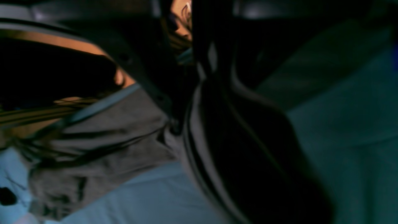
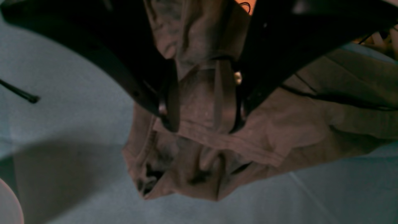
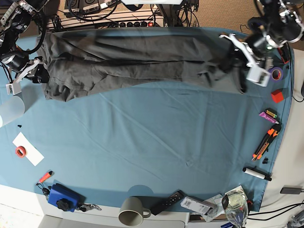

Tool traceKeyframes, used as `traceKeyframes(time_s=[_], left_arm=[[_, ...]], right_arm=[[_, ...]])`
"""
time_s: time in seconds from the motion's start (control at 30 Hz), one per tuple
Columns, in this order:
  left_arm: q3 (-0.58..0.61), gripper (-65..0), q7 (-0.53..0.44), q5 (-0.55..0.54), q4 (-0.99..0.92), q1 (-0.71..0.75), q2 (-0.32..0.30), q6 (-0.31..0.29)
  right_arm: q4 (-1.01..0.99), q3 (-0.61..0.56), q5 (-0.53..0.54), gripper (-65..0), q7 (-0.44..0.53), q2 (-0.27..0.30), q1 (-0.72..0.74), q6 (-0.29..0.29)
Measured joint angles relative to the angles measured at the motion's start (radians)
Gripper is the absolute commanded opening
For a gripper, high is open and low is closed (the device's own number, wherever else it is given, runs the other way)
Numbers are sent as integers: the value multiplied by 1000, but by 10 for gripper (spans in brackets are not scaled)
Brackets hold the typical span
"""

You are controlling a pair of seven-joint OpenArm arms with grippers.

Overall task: Fold the T-shirt properly
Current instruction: 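Carry the strip end with the left gripper toward the right gripper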

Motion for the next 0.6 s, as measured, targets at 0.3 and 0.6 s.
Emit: traceKeyframes(time_s=[0.3,0.6], left_arm=[[377,-650,-53,175,1,0,42,23],[719,-650,-180,563,-5,-43,124,136]], right_arm=[[0,0,0,-457,0,0,0,0],[0,0,0,-457,0,0,0,0]])
